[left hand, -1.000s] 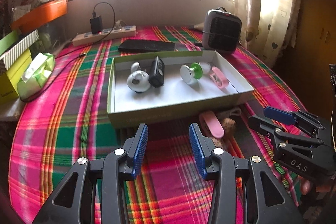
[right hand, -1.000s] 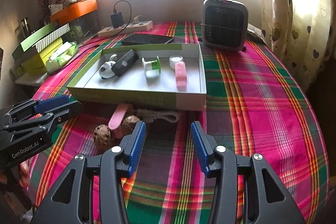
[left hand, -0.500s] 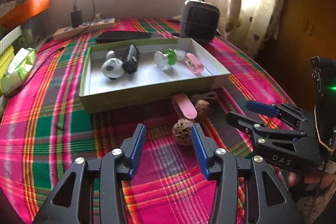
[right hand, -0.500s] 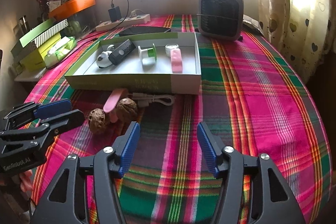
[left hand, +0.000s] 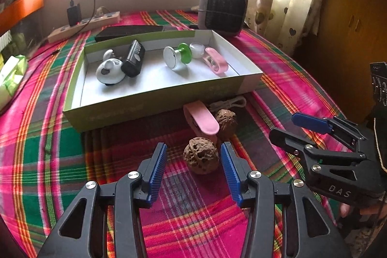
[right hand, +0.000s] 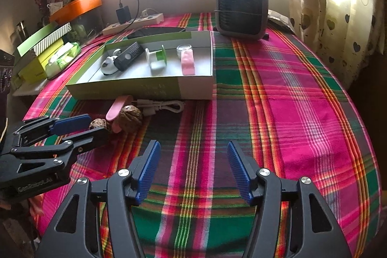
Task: Organize objects
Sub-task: 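Withdraw both tools up and away from the green box, then move left tool to a brown walnut while right tool approaches the other walnut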
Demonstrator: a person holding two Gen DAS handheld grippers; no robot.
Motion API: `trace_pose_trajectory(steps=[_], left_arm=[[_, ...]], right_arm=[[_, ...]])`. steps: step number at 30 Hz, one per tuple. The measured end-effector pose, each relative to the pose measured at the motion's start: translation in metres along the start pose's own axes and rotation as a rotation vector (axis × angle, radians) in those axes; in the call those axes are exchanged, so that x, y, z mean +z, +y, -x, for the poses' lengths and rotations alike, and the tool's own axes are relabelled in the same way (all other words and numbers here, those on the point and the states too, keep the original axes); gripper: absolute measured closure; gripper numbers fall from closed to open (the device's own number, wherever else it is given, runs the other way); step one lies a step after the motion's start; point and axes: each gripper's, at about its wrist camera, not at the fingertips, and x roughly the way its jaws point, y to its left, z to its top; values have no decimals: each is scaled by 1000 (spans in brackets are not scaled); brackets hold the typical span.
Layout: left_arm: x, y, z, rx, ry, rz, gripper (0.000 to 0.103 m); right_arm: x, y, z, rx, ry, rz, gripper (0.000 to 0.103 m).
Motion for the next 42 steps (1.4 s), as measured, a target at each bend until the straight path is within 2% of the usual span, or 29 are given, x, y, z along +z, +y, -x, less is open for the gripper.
trace_pose_trajectory(steps=[9, 13, 19, 26, 42], left_arm=[[0, 6, -4, 3, 6, 16, 59], [0, 10, -4, 5, 3, 22, 69], [1, 20, -3, 5, -1, 42, 75], [1, 30, -2, 16, -6, 63, 75], [3, 46, -3, 26, -12, 88, 75]], right_arm=[[1, 2, -5, 4, 14, 5, 44], [3, 7, -6, 15, 14, 15, 44], [6, 16, -9, 56, 21, 36, 44], [11, 28, -15, 117, 24, 66, 44], [26, 42, -31, 129, 33, 91, 44]])
